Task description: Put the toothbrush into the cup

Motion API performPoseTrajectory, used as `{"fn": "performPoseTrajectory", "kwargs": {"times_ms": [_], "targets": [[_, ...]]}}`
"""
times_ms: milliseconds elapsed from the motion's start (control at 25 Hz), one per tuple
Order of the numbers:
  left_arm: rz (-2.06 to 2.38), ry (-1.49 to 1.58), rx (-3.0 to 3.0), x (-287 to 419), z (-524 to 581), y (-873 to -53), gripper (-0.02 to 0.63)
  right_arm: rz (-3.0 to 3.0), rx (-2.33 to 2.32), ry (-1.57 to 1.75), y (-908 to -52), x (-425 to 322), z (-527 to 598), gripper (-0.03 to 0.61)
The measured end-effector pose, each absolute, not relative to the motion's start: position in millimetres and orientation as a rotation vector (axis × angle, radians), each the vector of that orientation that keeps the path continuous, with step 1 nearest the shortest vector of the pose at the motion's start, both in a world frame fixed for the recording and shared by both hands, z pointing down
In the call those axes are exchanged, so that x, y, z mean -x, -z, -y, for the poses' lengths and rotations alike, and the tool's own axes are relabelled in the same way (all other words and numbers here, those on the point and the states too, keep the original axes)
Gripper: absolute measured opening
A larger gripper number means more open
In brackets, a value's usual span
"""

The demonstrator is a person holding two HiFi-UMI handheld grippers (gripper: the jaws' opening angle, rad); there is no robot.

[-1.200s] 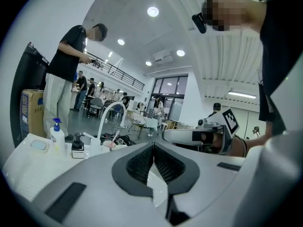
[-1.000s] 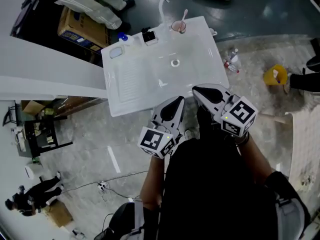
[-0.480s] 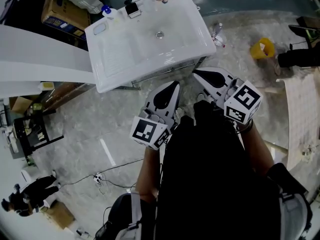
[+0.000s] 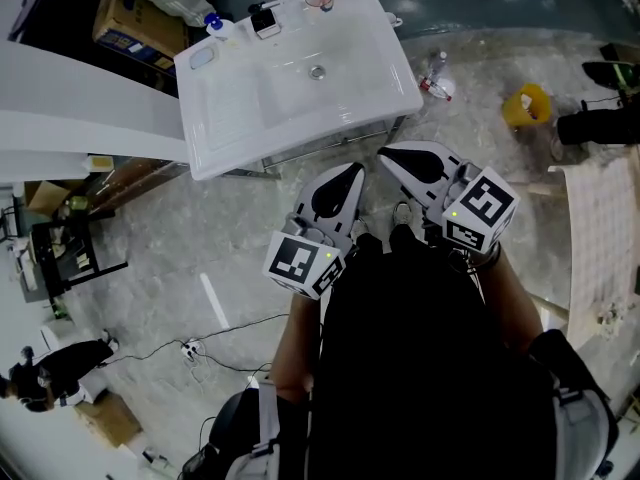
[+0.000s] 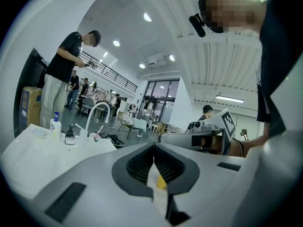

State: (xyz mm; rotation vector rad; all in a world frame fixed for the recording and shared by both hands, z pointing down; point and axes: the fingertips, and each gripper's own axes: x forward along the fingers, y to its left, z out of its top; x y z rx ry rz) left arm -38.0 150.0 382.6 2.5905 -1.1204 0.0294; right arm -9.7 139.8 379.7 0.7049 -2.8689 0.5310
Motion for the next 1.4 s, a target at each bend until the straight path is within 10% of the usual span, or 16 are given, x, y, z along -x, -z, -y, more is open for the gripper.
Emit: {"fn": "performPoseTrajectory", "kwargs": {"times_ms": [1400], "targets": [[1.178,-0.040,-2.559,0.6,-164.9,-379.6,0.011,2.885,-0.665,-0.567,-383.1,-32.6,-162.3,0.014]]}}
